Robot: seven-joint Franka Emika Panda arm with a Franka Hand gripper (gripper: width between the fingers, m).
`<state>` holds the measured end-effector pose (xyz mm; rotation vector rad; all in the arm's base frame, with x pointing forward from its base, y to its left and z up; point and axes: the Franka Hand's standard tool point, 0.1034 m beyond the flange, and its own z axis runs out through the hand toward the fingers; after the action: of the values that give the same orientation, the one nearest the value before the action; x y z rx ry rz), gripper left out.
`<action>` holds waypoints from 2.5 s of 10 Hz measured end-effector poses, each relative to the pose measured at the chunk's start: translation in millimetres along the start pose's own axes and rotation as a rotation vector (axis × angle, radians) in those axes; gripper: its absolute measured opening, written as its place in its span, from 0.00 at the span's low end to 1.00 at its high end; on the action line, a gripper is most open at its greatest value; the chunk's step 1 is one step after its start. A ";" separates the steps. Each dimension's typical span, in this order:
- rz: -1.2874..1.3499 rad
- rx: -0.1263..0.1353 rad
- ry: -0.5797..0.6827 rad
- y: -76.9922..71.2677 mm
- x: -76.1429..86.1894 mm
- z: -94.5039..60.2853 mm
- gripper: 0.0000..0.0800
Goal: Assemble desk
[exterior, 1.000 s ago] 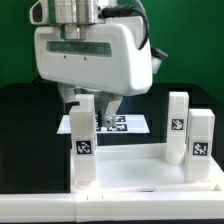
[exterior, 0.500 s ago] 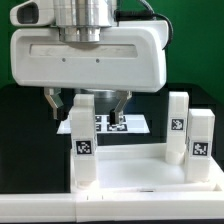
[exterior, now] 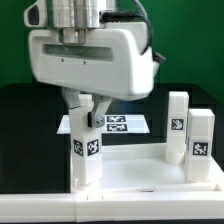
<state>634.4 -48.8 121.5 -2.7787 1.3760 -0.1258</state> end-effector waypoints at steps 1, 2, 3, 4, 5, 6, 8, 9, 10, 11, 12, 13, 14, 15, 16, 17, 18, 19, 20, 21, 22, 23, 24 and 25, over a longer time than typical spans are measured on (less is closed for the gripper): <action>0.220 -0.002 0.002 0.7 0.4 0.2 0.36; 0.397 0.010 -0.006 0.9 -1.1 0.9 0.36; 0.603 0.040 -0.024 2.3 -3.1 1.1 0.36; 0.731 0.063 -0.046 3.7 -4.0 1.2 0.36; 0.767 0.065 -0.051 3.5 -4.2 1.3 0.36; 0.754 0.065 -0.051 3.6 -4.2 1.3 0.36; 0.687 0.067 -0.046 3.6 -3.7 1.7 0.43; 0.439 0.082 -0.031 3.9 -1.5 1.2 0.67; 0.245 0.088 -0.023 5.7 0.0 1.5 0.67; 0.159 0.086 -0.020 7.9 0.6 2.6 0.77; 0.142 0.083 -0.018 8.0 0.3 3.1 0.80; 0.038 0.082 -0.013 8.5 0.8 3.2 0.81; -0.078 0.076 -0.004 8.3 0.8 3.2 0.81; -0.384 0.043 0.027 2.6 -1.4 2.1 0.81; -0.517 0.038 0.022 -0.5 -4.2 1.9 0.81; -0.515 0.036 0.024 1.5 -2.4 2.3 0.81; -0.472 0.036 0.023 2.0 -2.2 2.8 0.81; -0.475 0.035 0.023 2.2 -2.1 2.9 0.66; -0.440 0.036 0.021 2.2 -2.2 3.2 0.66; -0.356 0.037 0.019 2.3 -2.4 3.6 0.48; -0.289 0.036 0.018 3.1 -1.8 3.9 0.36; -0.185 0.035 0.018 3.1 -1.9 4.3 0.36; -0.013 0.033 0.016 3.9 -0.8 4.7 0.36; 0.141 0.033 0.005 5.3 0.3 5.1 0.36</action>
Offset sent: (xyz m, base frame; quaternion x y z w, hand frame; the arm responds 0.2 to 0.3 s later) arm 0.0128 0.0177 -0.0004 0.1657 -0.0663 0.4760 0.8611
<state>630.8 -52.3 116.1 -2.6455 1.5505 -0.1499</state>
